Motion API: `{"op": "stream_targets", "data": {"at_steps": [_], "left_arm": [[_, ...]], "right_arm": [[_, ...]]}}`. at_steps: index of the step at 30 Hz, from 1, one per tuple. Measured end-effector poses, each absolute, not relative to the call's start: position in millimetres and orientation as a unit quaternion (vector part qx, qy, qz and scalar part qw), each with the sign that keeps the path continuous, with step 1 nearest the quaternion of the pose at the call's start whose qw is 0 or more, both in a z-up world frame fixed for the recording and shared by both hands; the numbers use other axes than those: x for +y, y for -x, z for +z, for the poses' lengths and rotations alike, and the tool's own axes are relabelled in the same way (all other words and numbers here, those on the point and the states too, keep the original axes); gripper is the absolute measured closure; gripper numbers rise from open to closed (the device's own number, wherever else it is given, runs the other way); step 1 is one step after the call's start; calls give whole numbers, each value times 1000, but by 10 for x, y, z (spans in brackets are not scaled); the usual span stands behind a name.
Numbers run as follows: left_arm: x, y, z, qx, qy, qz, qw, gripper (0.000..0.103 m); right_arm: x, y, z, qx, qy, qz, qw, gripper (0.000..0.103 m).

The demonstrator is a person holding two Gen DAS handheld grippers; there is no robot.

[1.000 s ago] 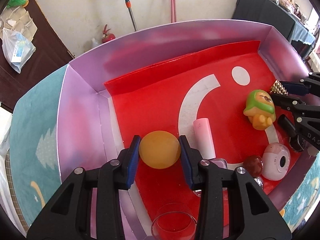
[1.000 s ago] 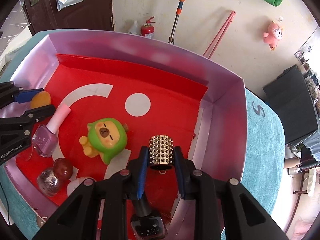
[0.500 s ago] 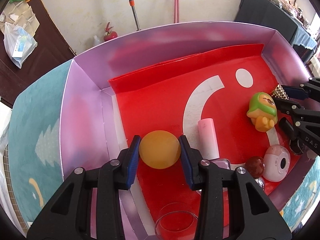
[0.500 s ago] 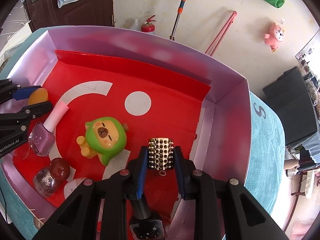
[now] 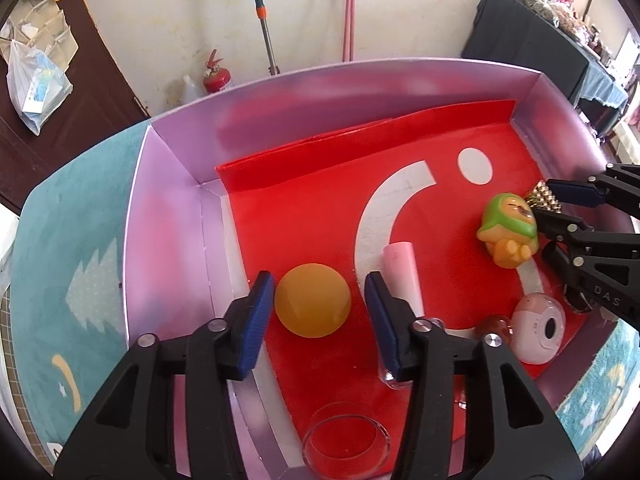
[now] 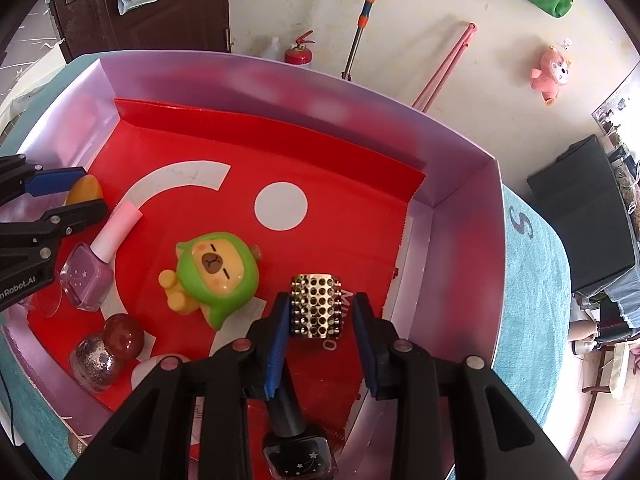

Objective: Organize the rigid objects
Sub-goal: 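Open the left tool releasing the sponge while the right tool releases the cylinder, then withdraw both open tools up and back from the box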

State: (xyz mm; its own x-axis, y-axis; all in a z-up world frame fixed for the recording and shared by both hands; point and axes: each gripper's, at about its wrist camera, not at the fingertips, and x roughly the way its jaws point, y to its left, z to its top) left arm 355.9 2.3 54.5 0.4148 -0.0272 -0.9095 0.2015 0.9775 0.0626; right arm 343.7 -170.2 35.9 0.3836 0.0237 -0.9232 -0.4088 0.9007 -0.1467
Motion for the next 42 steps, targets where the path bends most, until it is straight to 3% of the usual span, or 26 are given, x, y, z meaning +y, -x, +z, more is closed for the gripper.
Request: {"op": "stream_targets", "data": {"at_steps": [18,21,28,31,37,42], "left_arm": [[-22,-3019,974,479,-59,-77,872,42],[-26,-2841,1099,457,-56,-80,884,34],[12,-2469,1396,407,-34,-98,907,27],[4,-2281,1479,385,-29,-104,917,25],[-36,-1778,1721,315,-30,-105,943,12],[-87,-1324,1829,265,-41,-102,958,8]], "right_arm": [[-1816,-3228,636,516,165,134,830,61],[-1861,-3140,743,507,156,138,837,60],[-2030,-2794,1142,463,114,154,865,41],[-2096,-2600,1313,442,89,166,877,39],[-2197,-2074,1655,376,76,168,908,19],[-2228,-1579,1811,329,74,172,926,7]]}}
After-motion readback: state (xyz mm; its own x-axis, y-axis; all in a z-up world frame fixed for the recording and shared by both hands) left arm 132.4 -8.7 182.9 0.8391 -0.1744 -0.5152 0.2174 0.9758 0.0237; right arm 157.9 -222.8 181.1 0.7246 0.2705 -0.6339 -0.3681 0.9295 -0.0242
